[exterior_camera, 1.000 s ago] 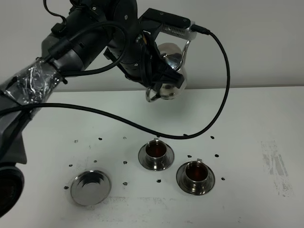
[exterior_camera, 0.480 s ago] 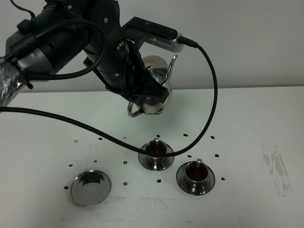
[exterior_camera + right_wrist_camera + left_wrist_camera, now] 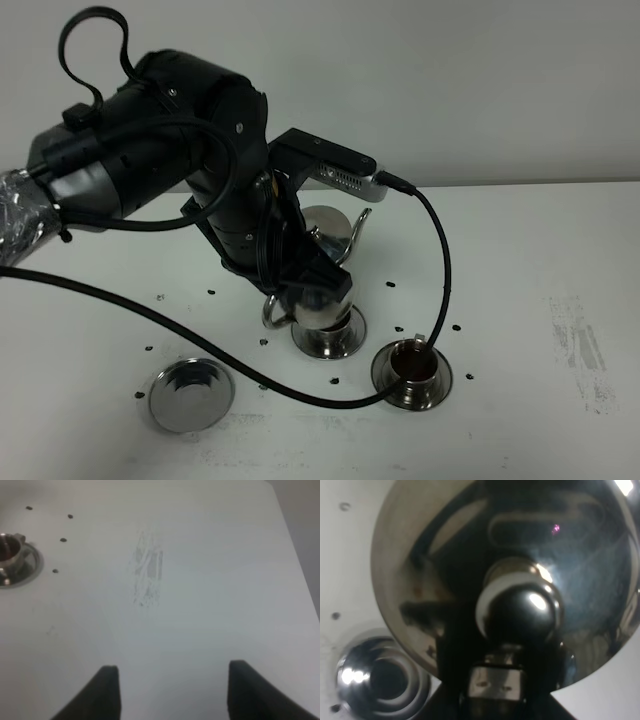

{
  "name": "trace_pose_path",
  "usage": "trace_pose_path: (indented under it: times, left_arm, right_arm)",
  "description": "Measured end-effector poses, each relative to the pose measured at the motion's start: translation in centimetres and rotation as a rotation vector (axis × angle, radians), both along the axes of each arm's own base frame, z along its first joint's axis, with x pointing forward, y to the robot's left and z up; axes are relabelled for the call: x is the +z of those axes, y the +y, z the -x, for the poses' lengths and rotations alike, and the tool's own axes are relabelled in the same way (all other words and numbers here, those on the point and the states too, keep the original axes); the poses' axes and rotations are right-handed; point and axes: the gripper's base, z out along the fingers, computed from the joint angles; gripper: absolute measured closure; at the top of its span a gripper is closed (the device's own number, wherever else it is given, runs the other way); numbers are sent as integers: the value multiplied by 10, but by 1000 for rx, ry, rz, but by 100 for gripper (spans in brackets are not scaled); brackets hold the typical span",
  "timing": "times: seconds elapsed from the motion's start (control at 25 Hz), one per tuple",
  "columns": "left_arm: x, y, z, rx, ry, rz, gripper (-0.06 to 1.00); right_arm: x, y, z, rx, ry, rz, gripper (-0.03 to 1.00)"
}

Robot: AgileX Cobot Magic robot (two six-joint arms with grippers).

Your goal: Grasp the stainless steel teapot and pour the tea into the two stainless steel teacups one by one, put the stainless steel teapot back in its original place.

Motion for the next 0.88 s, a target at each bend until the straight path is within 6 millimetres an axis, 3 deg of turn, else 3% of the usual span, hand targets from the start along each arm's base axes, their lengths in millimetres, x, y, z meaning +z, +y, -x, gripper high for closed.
trace_pose_path:
  times: [0.4,0.88]
  left_arm:
    - [-49,-18,20,-56,-9,35,68]
    - [-92,-8,41,-69,77,-33,68]
  right_arm:
    - [0,0,0,0,0,0,48]
    - [0,0,0,0,0,0,48]
